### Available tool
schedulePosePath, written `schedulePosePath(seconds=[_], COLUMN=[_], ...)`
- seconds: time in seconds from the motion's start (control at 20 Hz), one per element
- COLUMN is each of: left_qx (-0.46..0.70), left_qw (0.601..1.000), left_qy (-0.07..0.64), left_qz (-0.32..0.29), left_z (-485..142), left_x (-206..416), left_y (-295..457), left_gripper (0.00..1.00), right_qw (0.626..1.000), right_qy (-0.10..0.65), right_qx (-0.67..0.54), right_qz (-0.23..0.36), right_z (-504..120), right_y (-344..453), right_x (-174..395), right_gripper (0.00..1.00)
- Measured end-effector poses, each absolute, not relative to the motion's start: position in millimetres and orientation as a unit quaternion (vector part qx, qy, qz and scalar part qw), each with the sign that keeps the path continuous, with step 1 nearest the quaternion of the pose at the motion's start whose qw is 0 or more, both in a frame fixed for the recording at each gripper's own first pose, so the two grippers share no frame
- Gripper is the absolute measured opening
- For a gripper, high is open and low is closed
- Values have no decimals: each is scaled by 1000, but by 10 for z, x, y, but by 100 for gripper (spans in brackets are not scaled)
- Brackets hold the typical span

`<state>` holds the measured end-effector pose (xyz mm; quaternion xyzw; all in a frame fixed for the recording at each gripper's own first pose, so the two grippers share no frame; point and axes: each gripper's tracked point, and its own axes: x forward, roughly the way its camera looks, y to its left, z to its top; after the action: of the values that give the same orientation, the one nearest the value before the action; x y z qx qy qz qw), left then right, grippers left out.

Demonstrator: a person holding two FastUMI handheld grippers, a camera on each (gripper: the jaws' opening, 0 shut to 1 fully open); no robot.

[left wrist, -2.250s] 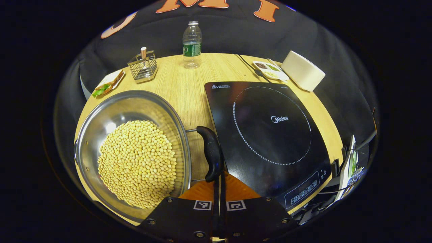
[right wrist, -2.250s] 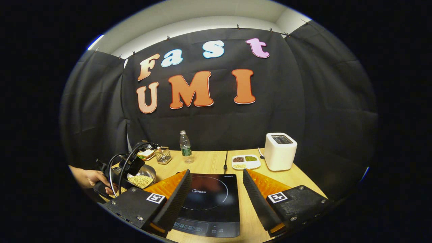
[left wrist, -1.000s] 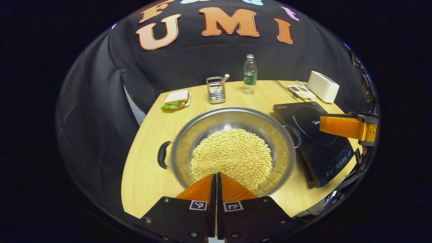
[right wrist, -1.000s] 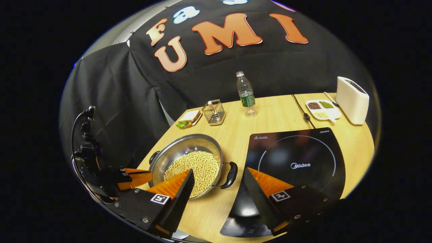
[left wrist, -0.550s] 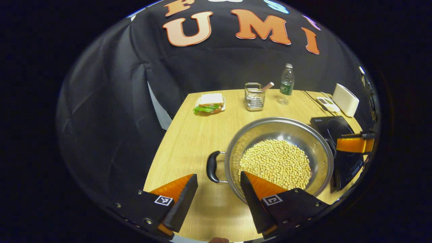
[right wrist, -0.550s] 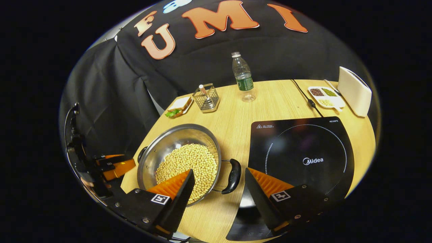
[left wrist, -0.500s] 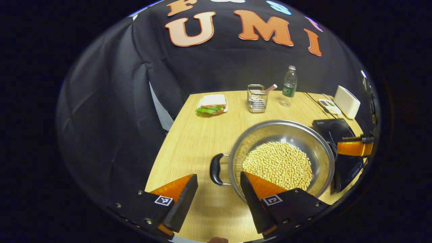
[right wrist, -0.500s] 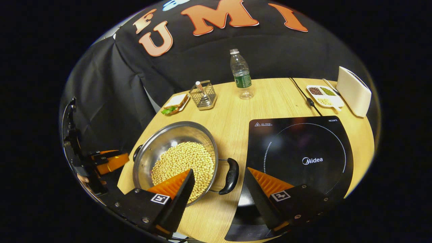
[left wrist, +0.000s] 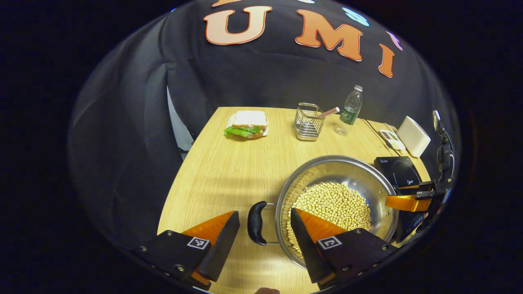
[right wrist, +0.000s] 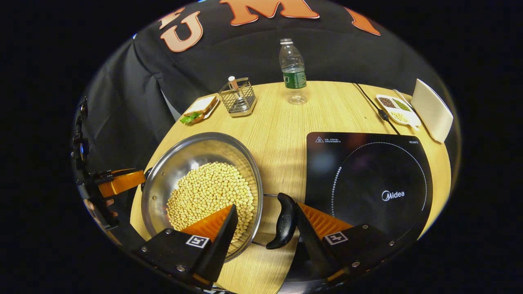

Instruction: First push the handle of the pot to place it horizontally, then grasp the pot with both hands and set it on the induction cooktop.

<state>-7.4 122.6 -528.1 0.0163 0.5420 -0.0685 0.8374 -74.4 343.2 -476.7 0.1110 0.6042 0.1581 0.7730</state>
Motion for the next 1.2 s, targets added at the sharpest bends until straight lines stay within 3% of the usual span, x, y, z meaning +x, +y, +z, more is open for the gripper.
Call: schedulePosePath(seconds=[0.4,0.8,0.85,0.9,0.95,1.2], left_qx=[-16,9,10,10,11,2], left_qw=[815,817,819,823,825,841], left_qy=[575,575,572,567,564,541], left_qz=[-68,-46,-43,-36,-30,-26], left_z=[-5631,-5787,-5799,-5825,-5838,-5859], left_x=[-209,-343,-358,-343,-342,-313], left_y=[1236,1321,1321,1352,1370,1368], left_gripper=[81,80,80,80,77,66], right_qw=[768,788,793,797,799,809], right_qy=[609,595,590,585,583,571], right_qx=[124,69,55,43,41,26], right_qz=[152,144,144,142,140,136], right_z=[-4913,-5040,-5066,-5097,-5099,-5166], right_y=[3495,3560,3551,3534,3537,3572], right_x=[-609,-588,-579,-570,-575,-547], right_gripper=[74,74,65,73,65,71])
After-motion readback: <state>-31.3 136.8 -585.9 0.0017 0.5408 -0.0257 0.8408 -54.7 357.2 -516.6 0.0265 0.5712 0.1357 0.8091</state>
